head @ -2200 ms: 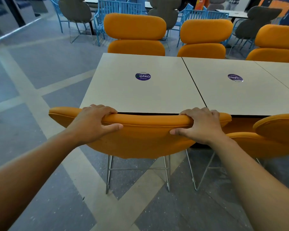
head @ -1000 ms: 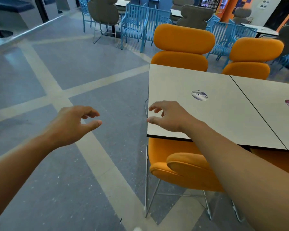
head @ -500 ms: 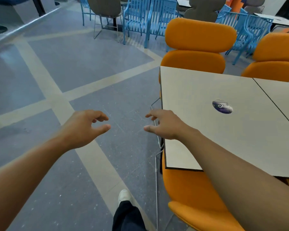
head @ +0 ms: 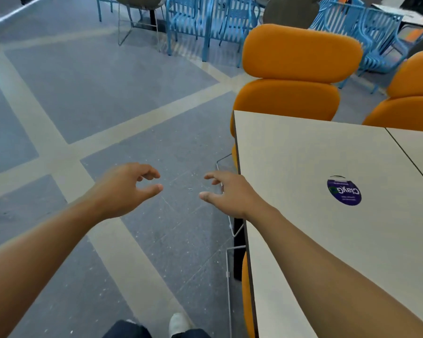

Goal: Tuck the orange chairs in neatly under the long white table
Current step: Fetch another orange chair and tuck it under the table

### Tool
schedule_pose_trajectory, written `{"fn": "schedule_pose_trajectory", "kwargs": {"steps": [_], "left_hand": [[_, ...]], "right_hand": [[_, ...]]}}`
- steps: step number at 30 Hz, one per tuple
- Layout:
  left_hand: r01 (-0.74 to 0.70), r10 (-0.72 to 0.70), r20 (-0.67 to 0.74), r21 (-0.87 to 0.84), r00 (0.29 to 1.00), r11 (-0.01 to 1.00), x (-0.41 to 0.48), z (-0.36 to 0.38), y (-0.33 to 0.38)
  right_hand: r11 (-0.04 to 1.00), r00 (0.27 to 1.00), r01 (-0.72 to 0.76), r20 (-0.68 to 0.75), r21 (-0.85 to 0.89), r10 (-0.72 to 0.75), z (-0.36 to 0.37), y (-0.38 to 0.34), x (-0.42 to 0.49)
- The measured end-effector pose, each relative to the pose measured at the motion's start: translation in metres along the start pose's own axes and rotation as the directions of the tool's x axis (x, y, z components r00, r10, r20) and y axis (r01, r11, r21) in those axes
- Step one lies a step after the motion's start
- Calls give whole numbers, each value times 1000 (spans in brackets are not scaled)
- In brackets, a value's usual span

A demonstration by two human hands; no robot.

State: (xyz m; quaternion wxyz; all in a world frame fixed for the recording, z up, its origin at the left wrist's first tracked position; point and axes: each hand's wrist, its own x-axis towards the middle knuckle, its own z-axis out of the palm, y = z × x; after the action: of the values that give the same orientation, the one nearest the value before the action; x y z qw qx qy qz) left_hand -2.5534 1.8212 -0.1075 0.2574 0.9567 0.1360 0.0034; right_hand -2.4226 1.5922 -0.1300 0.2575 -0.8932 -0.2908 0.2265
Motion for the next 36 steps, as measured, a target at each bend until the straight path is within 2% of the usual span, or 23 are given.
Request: {"fn": "schedule_pose_trajectory", "kwargs": {"steps": [12, 23, 29, 36], "left_hand": [[-92, 94, 140, -21, 986, 996, 183, -28, -91], [-204, 204, 215, -23, 955, 979, 352, -91, -157], [-271, 260, 249, 12, 933, 963, 450, -102, -168], [-325, 312, 273, 5, 910, 946, 591, -92, -151]], "right_hand": [[989, 987, -127, -90, 69, 133, -17, -22, 159], [953, 946, -251, -168, 168, 278, -39, -54, 315], [940, 925, -273, -212, 203, 315, -62, -46, 390], [926, 897, -309, -258, 219, 360, -108, 6, 492]]}}
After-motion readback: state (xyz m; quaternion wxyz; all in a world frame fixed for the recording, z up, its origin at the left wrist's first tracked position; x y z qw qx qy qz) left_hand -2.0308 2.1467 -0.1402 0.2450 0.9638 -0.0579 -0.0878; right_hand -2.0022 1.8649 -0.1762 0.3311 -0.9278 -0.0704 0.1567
